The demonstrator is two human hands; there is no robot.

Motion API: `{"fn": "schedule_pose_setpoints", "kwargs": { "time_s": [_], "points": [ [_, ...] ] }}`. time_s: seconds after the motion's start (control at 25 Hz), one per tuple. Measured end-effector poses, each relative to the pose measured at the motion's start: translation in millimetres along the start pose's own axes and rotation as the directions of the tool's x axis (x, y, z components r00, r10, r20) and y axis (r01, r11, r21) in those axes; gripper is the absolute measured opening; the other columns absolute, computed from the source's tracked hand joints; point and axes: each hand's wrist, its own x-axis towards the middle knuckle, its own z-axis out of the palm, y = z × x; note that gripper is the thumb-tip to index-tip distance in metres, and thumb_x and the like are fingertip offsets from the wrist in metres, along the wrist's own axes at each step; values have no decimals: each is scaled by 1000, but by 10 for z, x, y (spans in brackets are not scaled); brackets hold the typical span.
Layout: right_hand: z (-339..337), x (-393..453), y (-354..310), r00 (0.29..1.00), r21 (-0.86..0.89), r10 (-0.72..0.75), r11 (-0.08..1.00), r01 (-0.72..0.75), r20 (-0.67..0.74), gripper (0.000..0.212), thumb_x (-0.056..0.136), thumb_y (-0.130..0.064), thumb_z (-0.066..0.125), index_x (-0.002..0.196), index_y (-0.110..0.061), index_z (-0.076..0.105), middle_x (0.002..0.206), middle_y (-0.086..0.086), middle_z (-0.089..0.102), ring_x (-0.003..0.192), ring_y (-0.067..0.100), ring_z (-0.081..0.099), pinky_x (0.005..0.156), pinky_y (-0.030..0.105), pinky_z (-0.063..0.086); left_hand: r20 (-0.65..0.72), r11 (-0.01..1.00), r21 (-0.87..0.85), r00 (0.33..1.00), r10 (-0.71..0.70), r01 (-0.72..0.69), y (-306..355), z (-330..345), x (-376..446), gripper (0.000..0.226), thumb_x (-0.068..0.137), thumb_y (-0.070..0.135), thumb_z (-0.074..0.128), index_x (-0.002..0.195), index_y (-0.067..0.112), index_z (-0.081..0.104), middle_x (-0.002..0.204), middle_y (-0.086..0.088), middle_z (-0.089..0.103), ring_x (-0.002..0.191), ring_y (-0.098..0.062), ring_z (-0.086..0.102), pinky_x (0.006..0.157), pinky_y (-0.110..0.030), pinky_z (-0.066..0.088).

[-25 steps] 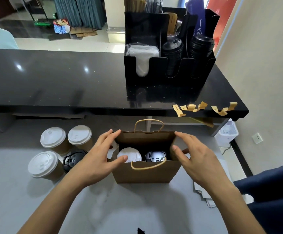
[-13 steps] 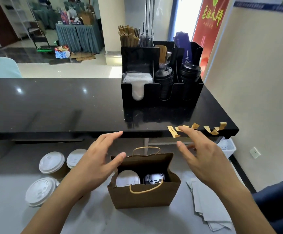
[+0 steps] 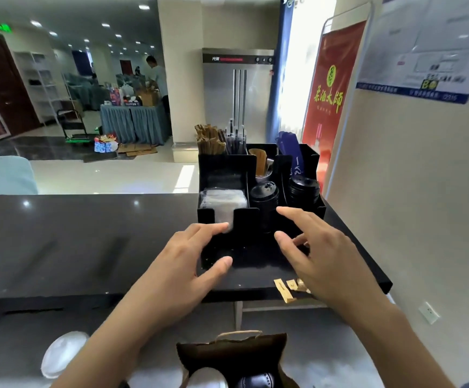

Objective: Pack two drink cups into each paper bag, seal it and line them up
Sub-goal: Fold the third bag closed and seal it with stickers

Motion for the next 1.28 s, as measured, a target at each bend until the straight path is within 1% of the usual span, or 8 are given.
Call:
{"fn": "schedule_pose_setpoints", "kwargs": {
  "time_s": [0.08, 0.12, 0.32, 0.56, 0.72, 0.88, 1.12, 1.28],
  "points": [
    [-25, 200, 1, 999, -8, -29, 1000, 28, -27, 44, 100, -52, 47, 143, -43, 45, 125, -24, 60, 87, -4, 64, 81, 33, 59, -22, 999, 28, 1000, 21, -20, 11, -78, 201, 56, 95, 55, 51, 147, 48, 34, 139, 35, 39, 117, 11, 39, 95, -19, 41],
    [-29, 296, 8, 998, -12, -32, 999, 32, -44, 42, 100, -52, 47, 142, -43, 46, 122, -24, 61, 86, -5, 64, 80, 32, 59, -34, 999, 37, 999, 31, -29, 13, -109, 296, 55, 95, 55, 51, 147, 48, 34, 139, 33, 40, 117, 8, 40, 97, -20, 41],
    [40, 808, 88, 995, -5, -27, 1000, 26, -93, 35, 100, -49, 50, 135, -41, 53, 112, -22, 64, 80, -7, 63, 76, 23, 54, -57, 997, 53, 997, 59, -56, -58, -206, 787, 53, 95, 55, 51, 145, 49, 35, 141, 29, 42, 127, 4, 39, 103, -26, 42],
    [253, 1441, 213, 993, 31, 19, 999, -16, -116, 28, 100, -44, 54, 126, -36, 61, 110, -18, 68, 79, -2, 64, 76, 29, 55, -93, 994, 98, 993, 67, -57, -266, -176, 1318, 50, 96, 47, 55, 143, 44, 40, 133, 25, 47, 125, 0, 42, 97, -22, 36],
    [443, 1807, 295, 995, 29, 36, 999, -33, -98, 24, 99, -45, 55, 119, -35, 64, 103, -16, 70, 82, 6, 67, 81, 38, 57, -101, 993, 114, 994, 38, -27, -430, -142, 1631, 47, 96, 46, 56, 141, 41, 43, 128, 21, 50, 120, -3, 45, 94, -23, 40],
    [680, 2176, 394, 994, 15, 75, 997, -74, -85, 23, 98, -44, 57, 116, -33, 66, 99, -14, 71, 88, 12, 68, 82, 38, 56, -104, 992, 126, 994, -11, 24, -620, -93, 1965, 45, 98, 44, 55, 141, 35, 45, 128, 13, 54, 118, -7, 47, 96, -26, 44],
    [947, 2734, 617, 978, -2, 190, 982, -191, -90, 18, 95, -38, 62, 105, -27, 72, 97, -9, 73, 94, 18, 67, 84, 39, 56, -96, 992, 121, 995, -22, 34, -831, 34, 2258, 44, 98, 44, 54, 140, 36, 45, 126, 14, 54, 120, -7, 48, 100, -30, 46],
    [1063, 3076, 757, 956, 36, 280, 960, -278, -91, 20, 88, -40, 71, 102, -26, 74, 97, -6, 73, 95, 17, 66, 84, 34, 55, -103, 994, 109, 995, -13, 24, -896, 115, 2377, 43, 98, 43, 54, 139, 35, 46, 126, 13, 55, 118, -7, 49, 101, -32, 47]
  ]
}}
